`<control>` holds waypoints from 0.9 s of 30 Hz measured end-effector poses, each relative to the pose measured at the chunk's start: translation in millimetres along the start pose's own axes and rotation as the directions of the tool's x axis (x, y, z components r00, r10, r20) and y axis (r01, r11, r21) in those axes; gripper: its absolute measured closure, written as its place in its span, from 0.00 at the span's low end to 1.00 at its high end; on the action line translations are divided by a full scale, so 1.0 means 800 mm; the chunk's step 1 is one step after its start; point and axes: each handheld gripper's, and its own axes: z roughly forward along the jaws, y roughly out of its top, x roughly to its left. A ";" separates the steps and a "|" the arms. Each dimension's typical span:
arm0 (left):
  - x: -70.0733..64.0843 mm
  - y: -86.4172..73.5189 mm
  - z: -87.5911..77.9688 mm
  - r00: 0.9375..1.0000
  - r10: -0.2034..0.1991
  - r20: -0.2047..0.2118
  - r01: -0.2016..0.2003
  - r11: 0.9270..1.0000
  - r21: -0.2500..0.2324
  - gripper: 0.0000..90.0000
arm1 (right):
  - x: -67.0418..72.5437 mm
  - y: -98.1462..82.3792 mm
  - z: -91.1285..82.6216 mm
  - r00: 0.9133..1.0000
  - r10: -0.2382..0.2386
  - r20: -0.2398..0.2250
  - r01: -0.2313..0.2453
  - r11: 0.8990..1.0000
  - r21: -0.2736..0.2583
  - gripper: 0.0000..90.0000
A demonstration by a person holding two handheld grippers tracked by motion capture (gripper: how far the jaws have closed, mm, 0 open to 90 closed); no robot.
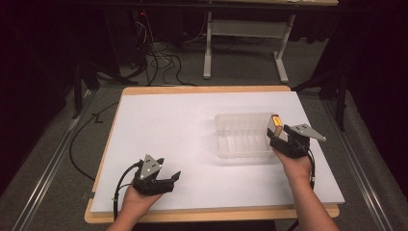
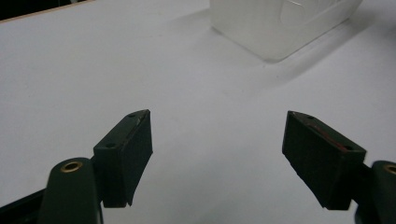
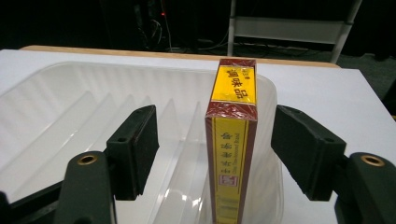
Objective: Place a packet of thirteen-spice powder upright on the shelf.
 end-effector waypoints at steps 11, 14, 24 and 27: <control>-0.003 0.000 0.000 1.000 -0.008 0.002 0.008 1.000 -0.002 0.27 | 0.010 -0.001 -0.046 0.998 -0.014 -0.062 0.012 0.999 -0.038 0.35; -0.004 0.000 0.000 1.000 -0.015 0.005 0.015 1.000 -0.002 0.27 | 0.018 -0.003 -0.058 0.996 -0.026 -0.086 0.022 0.999 -0.040 0.34; -0.013 -0.004 -0.001 0.999 -0.026 0.032 0.026 1.000 0.015 0.27 | 0.066 -0.021 -0.081 0.979 -0.066 -0.195 0.061 0.998 -0.031 0.29; -0.018 -0.007 -0.001 0.998 -0.041 0.047 0.040 0.999 0.023 0.27 | 0.082 -0.033 -0.083 0.971 -0.103 -0.214 0.098 0.995 -0.034 0.26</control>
